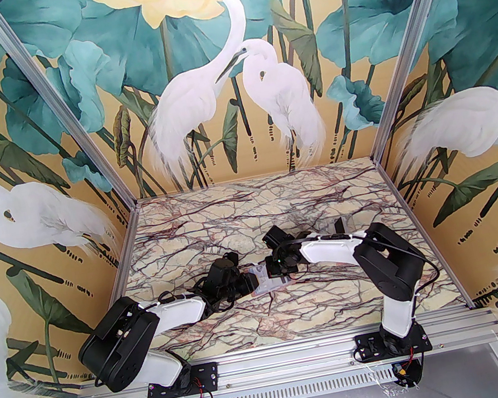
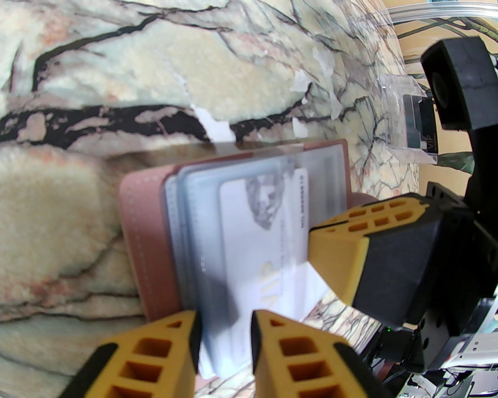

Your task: Put the credit cards into the card holder

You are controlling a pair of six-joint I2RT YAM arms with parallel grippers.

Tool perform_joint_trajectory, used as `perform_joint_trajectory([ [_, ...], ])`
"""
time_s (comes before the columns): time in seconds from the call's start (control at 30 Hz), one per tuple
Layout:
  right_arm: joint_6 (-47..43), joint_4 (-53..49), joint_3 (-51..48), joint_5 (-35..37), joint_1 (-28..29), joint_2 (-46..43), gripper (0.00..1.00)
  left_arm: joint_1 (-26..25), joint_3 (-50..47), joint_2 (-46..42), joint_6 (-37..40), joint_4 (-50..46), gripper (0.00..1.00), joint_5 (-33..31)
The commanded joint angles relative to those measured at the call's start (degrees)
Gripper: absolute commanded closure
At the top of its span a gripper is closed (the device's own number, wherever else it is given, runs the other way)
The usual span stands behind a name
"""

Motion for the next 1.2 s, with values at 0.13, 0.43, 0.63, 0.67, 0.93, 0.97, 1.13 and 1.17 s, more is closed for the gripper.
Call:
perform_joint_trajectory([
  [0.13, 1.1, 0.2, 1.7, -2.3, 0.8, 1.9, 0.94, 0.4, -1.2, 1.5, 0.1, -1.4, 0.69, -1.4],
  [0.43, 1.1, 0.6, 2.4, -3.1, 0.9, 2.7, 0.93, 0.4, -1.2, 1.5, 0.0, -1.4, 0.69, -1.2],
  [0.63, 1.1, 0.9, 2.9, -3.1, 0.9, 3.0, 0.93, 0.4, -1.2, 1.6, 0.0, -1.4, 0.69, -1.3],
  [0.67, 1.1, 1.0, 2.9, -3.1, 0.9, 3.0, 0.93, 0.4, -1.2, 1.5, 0.0, -1.4, 0.69, -1.3],
  [0.93, 1.1, 1.6, 2.9, -3.3, 0.9, 2.7, 0.91, 0.4, -1.4, 1.4, 0.0, -1.3, 0.69, -1.3],
  [0.97, 1.1, 1.6, 2.9, -3.2, 0.9, 2.7, 0.91, 0.4, -1.4, 1.5, 0.0, -1.2, 0.69, -1.3],
  [1.13, 1.1, 0.6, 2.8, -1.7, 0.9, 1.3, 0.89, 0.4, -1.6, 1.1, 0.0, -1.1, 0.69, -1.3],
  [1.17, 1.2, 0.2, 2.6, -1.0, 0.9, 0.6, 0.87, 0.4, -1.7, 0.9, 0.0, -1.1, 0.69, -1.3],
])
